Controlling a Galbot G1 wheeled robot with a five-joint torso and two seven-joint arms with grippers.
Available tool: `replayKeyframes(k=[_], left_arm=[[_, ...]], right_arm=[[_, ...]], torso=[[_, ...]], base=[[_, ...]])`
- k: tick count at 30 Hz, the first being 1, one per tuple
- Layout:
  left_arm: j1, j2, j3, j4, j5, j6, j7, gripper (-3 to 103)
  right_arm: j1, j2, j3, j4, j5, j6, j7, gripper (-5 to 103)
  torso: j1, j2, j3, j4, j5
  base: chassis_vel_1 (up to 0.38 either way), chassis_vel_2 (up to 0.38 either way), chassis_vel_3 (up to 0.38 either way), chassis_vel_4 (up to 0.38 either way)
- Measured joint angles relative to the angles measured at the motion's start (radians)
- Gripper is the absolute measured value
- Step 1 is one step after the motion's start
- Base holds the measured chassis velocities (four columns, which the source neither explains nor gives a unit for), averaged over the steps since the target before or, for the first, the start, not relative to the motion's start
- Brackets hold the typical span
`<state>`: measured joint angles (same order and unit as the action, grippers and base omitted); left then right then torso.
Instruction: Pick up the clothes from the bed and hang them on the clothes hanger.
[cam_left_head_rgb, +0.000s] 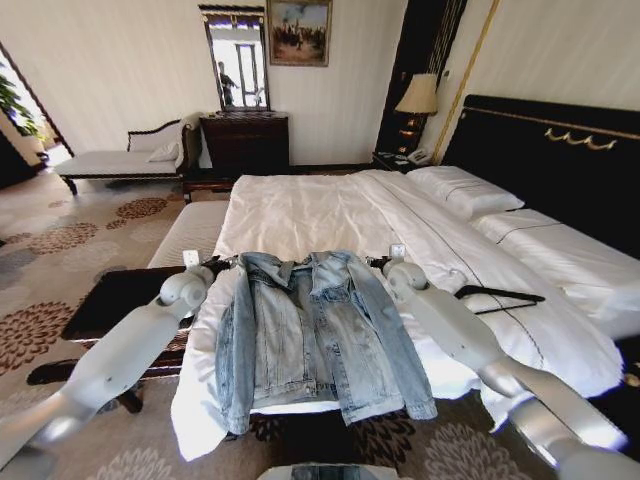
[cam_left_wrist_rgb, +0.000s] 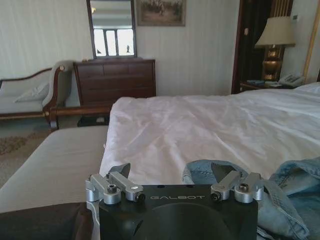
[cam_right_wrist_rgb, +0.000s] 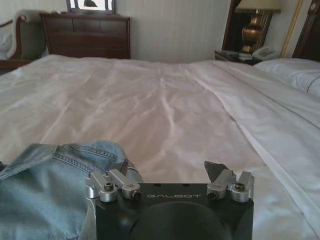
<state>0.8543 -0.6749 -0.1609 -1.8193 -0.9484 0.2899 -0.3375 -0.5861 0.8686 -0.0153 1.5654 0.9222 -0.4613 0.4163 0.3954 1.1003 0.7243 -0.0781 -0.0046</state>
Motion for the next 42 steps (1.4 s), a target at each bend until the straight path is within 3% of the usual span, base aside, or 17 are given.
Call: replayKeyframes(k=[2,3,5,7,10,13,16,23,28,32,34,36,39,40,42], left_arm=[[0.128,-0.005,-0.094,-0.072,0.045,-0.031,0.015,97],[0.128,-0.005,-0.094,-0.072,0.045,-0.031,0.015,97],[0.302,-0.048,-0.224,-0.148,0.072,-0.057,0.03,100],[0.352,-0.066,-0.257,-0.164,0.078,-0.062,0.036,100],[0.579,-0.169,-0.413,-0.226,0.102,-0.077,0.075,100],[0.648,-0.216,-0.465,-0.249,0.113,-0.086,0.097,100],[0.769,-0.324,-0.547,-0.293,0.136,-0.11,0.146,100],[0.868,-0.415,-0.584,-0.316,0.17,-0.144,0.195,100],[0.897,-0.446,-0.581,-0.33,0.19,-0.164,0.199,99],[0.91,-0.475,-0.57,-0.351,0.213,-0.167,0.195,99],[0.911,-0.478,-0.567,-0.352,0.219,-0.168,0.193,99],[0.912,-0.49,-0.551,-0.354,0.252,-0.17,0.189,99],[0.911,-0.495,-0.535,-0.36,0.269,-0.17,0.187,99],[0.911,-0.497,-0.519,-0.37,0.281,-0.17,0.181,99],[0.908,-0.497,-0.504,-0.377,0.29,-0.17,0.176,99]], right_arm=[[-0.076,-0.026,0.063,0.079,-0.035,0.018,-0.008,89],[-0.076,-0.026,0.063,0.079,-0.035,0.018,-0.008,89],[-0.184,-0.045,0.138,0.174,-0.079,0.042,-0.02,98],[-0.221,-0.048,0.159,0.201,-0.083,0.045,-0.023,99],[-0.379,-0.054,0.256,0.311,-0.107,0.055,-0.036,100],[-0.439,-0.047,0.291,0.354,-0.122,0.058,-0.039,100],[-0.566,-0.018,0.33,0.426,-0.19,0.083,-0.076,100],[-0.602,0.009,0.279,0.455,-0.232,0.107,-0.116,100],[-0.514,0.028,0.167,0.416,-0.221,0.103,-0.13,100],[-0.371,0.086,0.018,0.309,-0.236,0.086,-0.125,100],[-0.355,0.094,0.0,0.296,-0.239,0.082,-0.122,100],[-0.266,0.159,-0.096,0.226,-0.264,0.062,-0.09,100],[-0.213,0.215,-0.136,0.168,-0.299,0.062,-0.077,100],[-0.162,0.289,-0.165,0.099,-0.334,0.071,-0.065,100],[-0.125,0.347,-0.178,0.038,-0.359,0.082,-0.054,99]], torso=[[0.0,0.0,0.0,-0.0006,-0.0001],[0.0,0.0,0.0,-0.0006,-0.0001],[0.0,0.0,0.0,-0.0008,0.0],[0.0,0.0,0.0,-0.0009,0.0004],[0.0,0.0,0.0,-0.0006,0.0001],[0.0,0.0,0.0,-0.0003,0.0],[0.0,0.0,0.0,-0.0009,0.0002],[0.0,0.0,0.0,-0.0006,0.0002],[0.0,0.0,0.0,-0.0007,0.0],[0.001,0.0,0.001,-0.0005,0.0003],[0.001,0.0,0.0,-0.0005,0.0002],[0.001,0.0,0.0,-0.0007,0.0],[0.001,0.0,0.0,-0.0005,-0.0003],[0.001,0.0,0.0,-0.0003,0.0],[0.001,0.0,0.001,-0.0003,0.0001]], base=[[0.0,0.0,0.0,0.0],[0.0,0.0,0.0,0.0],[0.0,0.0,0.0,0.0],[0.0,0.0,0.0,0.0],[0.0,0.0,0.0,0.0],[0.0,0.0,0.0,0.0],[0.0,0.0,0.0,0.0],[0.0,0.0,0.0,0.0],[0.0,0.0,0.0,0.0],[0.0,0.0,0.0,0.0],[0.0,0.0,0.0,0.0],[0.0,0.0,0.0,0.0],[0.0,0.0,0.0,0.0],[0.0,0.0,0.0,0.0],[0.0,0.0,0.0,0.0]])
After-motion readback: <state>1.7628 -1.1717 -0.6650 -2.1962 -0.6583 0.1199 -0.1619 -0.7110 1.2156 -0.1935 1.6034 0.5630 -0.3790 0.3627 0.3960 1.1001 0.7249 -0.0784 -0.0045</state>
